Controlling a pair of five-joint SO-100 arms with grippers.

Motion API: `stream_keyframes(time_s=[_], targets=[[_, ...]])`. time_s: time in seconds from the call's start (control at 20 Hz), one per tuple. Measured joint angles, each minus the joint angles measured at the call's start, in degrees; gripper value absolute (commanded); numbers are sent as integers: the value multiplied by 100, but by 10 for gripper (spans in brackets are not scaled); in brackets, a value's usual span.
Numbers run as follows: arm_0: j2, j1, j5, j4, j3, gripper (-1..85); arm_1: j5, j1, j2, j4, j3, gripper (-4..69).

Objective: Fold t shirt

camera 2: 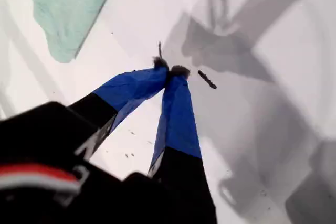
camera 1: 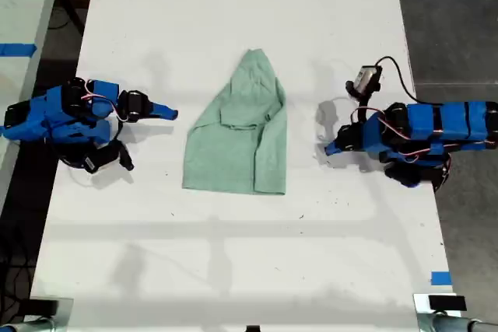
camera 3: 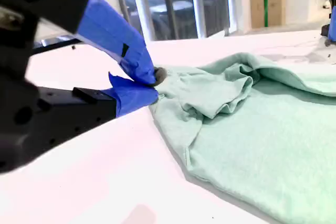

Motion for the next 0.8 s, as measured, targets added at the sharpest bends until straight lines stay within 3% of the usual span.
stream_keyframes(time_s=[0.1, 0.2, 0.8], targets=[[0, 0, 0, 0, 0, -1, -149, 44, 1160, 9, 729, 17], [0, 0, 0, 0, 0, -1, -185, 70, 2417, 431, 914, 17], [0, 0, 0, 0, 0, -1, 0, 97, 2628, 642, 958, 17]])
